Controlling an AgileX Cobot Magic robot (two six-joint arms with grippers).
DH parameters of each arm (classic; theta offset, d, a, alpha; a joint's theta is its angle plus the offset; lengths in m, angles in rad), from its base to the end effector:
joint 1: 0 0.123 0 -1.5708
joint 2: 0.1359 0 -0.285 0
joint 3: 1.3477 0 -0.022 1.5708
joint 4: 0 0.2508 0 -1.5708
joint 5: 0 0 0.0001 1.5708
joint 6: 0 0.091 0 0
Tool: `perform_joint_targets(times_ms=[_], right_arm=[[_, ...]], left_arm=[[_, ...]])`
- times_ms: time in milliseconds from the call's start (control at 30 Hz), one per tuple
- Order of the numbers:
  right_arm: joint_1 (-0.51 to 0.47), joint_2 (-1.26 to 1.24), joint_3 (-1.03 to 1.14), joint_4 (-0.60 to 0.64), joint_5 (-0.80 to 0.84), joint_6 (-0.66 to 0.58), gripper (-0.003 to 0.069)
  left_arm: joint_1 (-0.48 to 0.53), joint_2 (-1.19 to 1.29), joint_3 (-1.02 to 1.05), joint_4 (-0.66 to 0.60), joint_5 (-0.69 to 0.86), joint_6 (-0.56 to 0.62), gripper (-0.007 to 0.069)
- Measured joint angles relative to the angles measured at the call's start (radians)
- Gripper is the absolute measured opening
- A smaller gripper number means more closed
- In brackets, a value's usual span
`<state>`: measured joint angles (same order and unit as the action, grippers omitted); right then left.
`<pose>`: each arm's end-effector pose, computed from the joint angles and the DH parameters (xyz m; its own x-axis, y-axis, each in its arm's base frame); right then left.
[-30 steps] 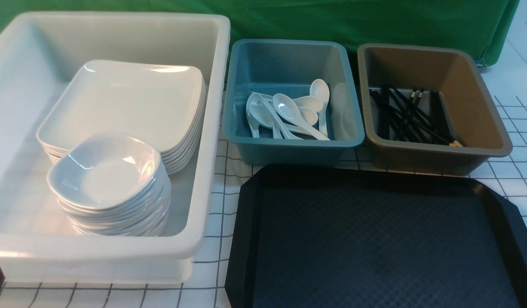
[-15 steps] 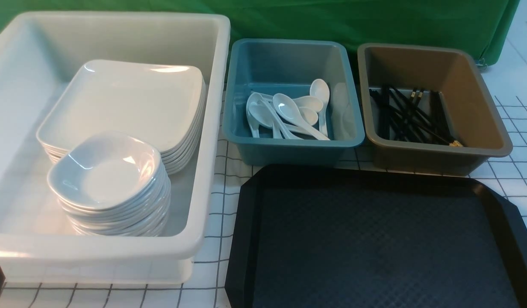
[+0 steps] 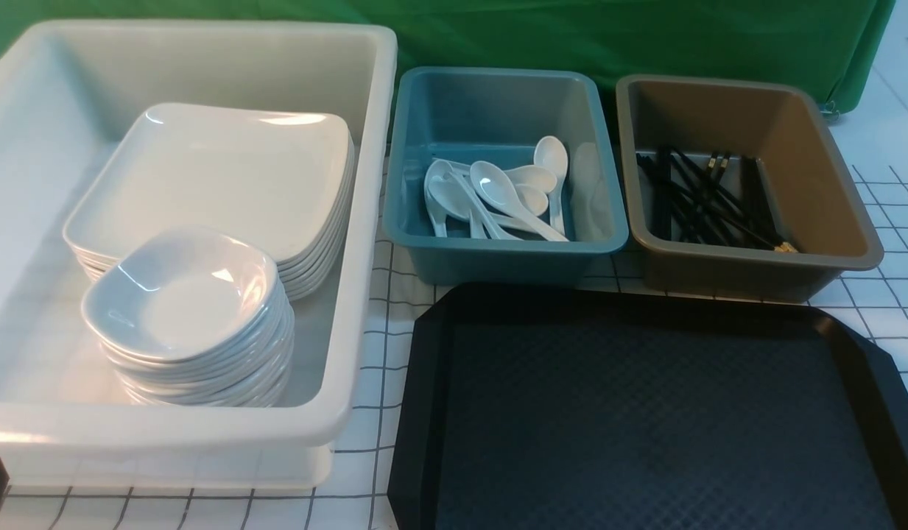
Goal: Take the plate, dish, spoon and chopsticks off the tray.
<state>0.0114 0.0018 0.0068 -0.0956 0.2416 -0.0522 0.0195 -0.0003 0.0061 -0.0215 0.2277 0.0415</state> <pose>0.0558 -0.0015 0.1890 -0.1611 -0.1463 -0.9760 -0.0123 0.9892 -0.1463 0.0558 0.0006 0.1905 -0.1460 0.0177 -0.9891 -0.0117 0.9997 0.0196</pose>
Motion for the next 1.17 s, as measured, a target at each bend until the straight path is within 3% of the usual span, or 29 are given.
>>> perform_joint_targets(times_ms=[1167], right_arm=[[0.0,0.0,0.0,0.0,0.0,0.0,0.024]], left_arm=[[0.0,0.0,0.0,0.0,0.0,0.0,0.0019]])
